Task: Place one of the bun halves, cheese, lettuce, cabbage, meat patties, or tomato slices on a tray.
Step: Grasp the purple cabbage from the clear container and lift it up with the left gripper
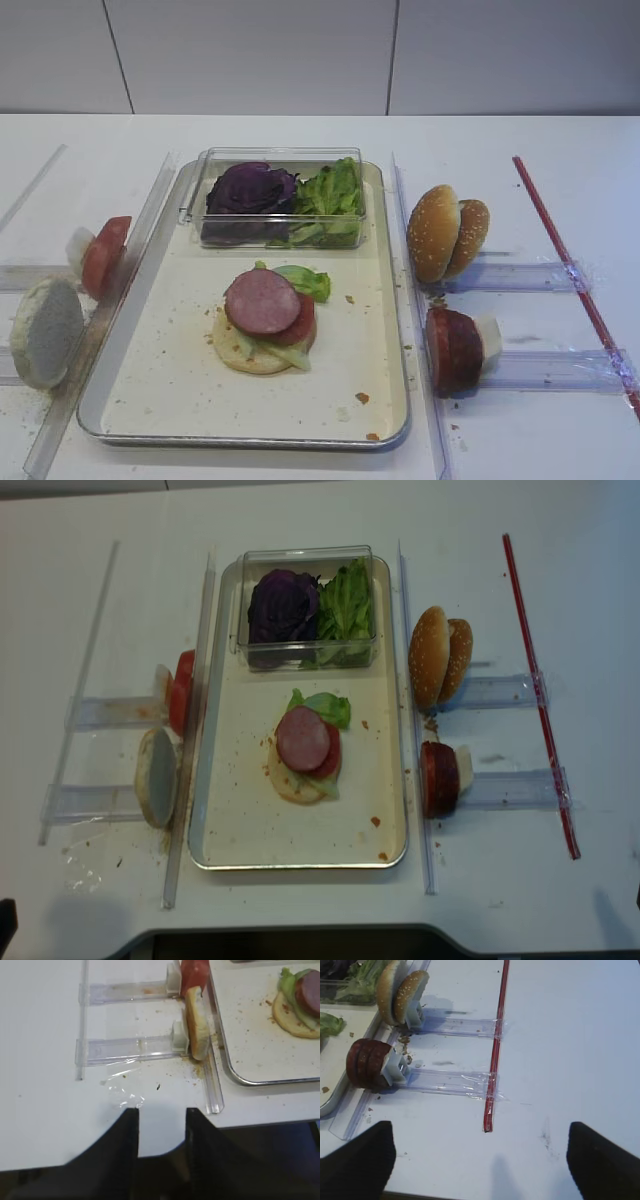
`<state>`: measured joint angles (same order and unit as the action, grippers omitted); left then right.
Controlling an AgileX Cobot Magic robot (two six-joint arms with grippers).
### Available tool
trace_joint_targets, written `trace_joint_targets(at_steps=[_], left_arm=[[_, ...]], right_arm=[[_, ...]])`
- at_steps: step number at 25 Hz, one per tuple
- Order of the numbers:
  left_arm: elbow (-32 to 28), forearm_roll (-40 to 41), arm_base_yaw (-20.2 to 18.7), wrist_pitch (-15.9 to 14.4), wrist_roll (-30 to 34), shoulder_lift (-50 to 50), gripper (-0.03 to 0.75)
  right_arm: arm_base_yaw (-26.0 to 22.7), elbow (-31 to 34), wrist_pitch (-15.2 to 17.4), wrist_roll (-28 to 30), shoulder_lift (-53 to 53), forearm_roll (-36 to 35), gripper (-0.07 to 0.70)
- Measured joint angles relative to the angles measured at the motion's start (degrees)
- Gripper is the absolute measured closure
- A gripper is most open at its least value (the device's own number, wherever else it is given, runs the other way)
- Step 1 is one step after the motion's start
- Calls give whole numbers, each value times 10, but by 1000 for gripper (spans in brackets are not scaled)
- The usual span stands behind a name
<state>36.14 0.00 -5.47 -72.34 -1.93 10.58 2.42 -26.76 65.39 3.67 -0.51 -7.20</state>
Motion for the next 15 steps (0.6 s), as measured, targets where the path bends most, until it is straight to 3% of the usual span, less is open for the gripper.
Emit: trace_joint_targets(at_steps=[15], left_arm=[[217,-41,0,-1,-9,393,468]], right_arm=[[0,0,0,0,0,0,-62]])
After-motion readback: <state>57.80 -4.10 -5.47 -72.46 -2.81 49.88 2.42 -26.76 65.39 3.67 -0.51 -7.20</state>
